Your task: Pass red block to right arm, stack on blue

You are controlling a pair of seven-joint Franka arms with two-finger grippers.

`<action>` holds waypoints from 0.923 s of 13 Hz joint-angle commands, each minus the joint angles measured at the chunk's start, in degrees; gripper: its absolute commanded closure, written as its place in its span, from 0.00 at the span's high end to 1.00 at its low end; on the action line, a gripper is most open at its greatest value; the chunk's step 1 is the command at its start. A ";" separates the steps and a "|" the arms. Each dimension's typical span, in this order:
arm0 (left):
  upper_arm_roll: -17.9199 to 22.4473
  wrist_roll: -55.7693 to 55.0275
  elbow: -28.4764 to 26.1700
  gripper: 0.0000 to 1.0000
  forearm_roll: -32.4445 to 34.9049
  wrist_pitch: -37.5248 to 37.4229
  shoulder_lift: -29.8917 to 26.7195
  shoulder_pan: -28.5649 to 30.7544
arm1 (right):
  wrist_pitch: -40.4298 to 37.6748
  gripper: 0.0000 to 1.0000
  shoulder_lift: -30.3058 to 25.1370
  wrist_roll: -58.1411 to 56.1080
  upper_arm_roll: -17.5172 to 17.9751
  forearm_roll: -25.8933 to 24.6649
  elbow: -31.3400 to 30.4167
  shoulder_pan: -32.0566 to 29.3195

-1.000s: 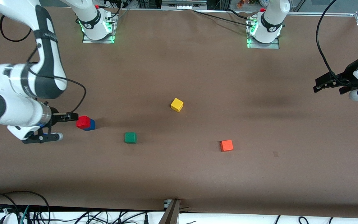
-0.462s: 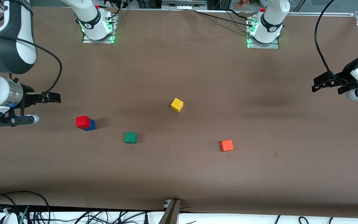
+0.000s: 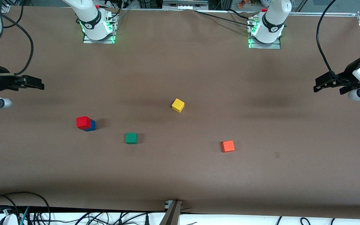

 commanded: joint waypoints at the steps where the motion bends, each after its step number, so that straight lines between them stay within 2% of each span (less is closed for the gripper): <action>1: -0.22 0.67 1.44 1.00 0.52 -1.34 0.30 0.16 | 1.09 1.00 -9.46 2.16 5.46 -1.25 -8.54 -3.57; 3: -0.22 0.67 1.44 1.00 0.52 -1.60 0.30 0.08 | 1.88 1.00 -10.81 1.81 6.09 -1.51 -9.79 -4.19; 5: -0.22 0.76 1.44 1.00 0.52 -1.69 0.30 0.16 | -1.44 1.00 -13.52 2.15 6.09 -1.86 -9.52 -5.07; 8: -0.22 0.76 1.44 1.00 0.52 -1.69 0.30 0.08 | -1.90 1.00 -15.46 2.15 6.44 -1.69 -9.17 -5.07; 12: -0.30 0.76 1.44 1.00 0.52 -1.69 0.30 0.08 | -2.86 1.00 -14.94 2.06 6.36 -1.69 -9.09 -5.34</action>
